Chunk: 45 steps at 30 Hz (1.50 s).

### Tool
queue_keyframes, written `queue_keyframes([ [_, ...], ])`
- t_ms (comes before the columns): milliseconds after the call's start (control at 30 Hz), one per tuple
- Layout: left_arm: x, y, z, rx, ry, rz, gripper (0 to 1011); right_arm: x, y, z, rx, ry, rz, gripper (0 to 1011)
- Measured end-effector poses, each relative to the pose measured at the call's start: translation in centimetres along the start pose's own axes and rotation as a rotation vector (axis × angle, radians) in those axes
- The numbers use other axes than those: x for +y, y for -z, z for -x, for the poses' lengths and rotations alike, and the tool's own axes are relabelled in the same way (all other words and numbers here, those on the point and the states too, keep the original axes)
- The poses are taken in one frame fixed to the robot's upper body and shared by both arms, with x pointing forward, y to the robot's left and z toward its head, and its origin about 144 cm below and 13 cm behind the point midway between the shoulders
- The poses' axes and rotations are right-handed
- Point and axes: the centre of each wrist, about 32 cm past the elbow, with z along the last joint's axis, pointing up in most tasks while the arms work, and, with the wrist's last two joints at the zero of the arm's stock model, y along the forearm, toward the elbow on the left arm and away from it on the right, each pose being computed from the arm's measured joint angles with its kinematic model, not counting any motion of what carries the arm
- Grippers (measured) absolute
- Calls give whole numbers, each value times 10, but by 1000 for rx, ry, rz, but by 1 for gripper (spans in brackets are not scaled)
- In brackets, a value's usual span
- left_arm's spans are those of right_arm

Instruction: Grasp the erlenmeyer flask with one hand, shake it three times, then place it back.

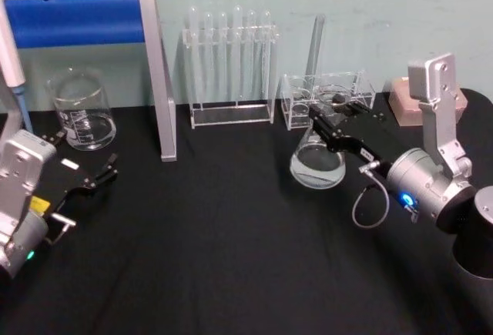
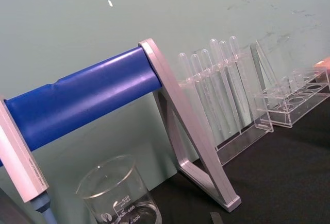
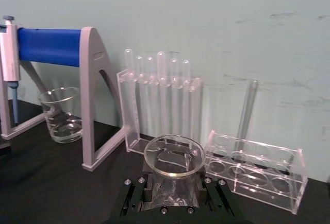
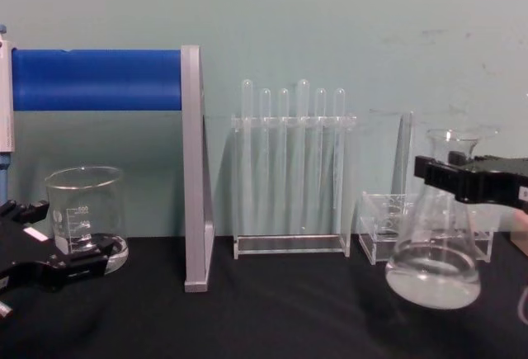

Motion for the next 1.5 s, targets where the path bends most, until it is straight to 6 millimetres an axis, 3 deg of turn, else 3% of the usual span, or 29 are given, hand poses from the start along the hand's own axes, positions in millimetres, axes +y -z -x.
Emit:
queue_keyframes([
  [400,0,0,0,0,0,0,1001,1,-1,9,-13,-31,-8,450],
  [1033,0,0,0,0,0,0,1001,-13,-3,68,-41,-364,1,450],
  [1500,0,0,0,0,0,0,1001,-24,-3,86,-57,-515,10,450],
])
